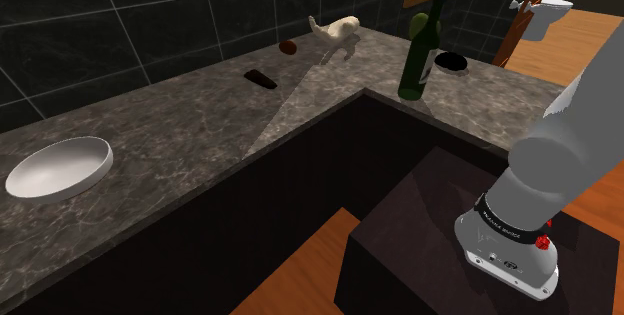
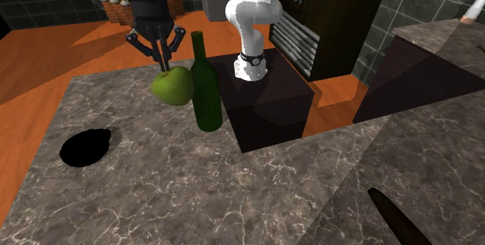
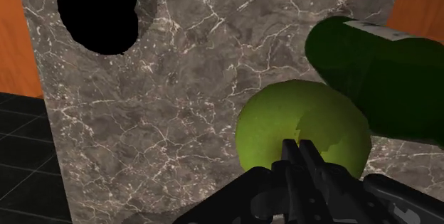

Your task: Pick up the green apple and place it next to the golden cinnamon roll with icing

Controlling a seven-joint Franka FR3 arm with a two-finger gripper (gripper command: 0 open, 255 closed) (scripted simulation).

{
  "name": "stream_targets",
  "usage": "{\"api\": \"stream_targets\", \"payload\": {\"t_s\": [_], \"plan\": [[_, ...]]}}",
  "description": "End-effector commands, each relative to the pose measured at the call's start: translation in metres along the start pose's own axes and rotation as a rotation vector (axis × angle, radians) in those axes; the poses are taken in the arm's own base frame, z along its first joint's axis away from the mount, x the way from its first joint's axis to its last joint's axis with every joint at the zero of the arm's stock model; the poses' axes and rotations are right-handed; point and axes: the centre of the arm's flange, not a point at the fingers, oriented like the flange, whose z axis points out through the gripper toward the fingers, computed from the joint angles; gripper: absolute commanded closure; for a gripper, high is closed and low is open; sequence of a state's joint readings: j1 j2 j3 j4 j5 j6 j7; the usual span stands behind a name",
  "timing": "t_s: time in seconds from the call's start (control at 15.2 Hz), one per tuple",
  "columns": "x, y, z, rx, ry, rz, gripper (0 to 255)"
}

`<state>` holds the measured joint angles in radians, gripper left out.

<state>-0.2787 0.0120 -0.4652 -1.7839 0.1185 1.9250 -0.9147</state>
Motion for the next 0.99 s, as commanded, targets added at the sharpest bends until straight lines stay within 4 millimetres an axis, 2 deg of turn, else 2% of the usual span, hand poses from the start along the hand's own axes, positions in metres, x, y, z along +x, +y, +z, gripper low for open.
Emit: {"api": "stream_targets", "payload": {"t_s": [0.0, 0.92], "plan": [[-0.022, 0.014, -0.007, 0.001, 0.000, -0.001, 255], [-0.174, 0.117, -0.029, 0.001, 0.000, -0.001, 255]]}}
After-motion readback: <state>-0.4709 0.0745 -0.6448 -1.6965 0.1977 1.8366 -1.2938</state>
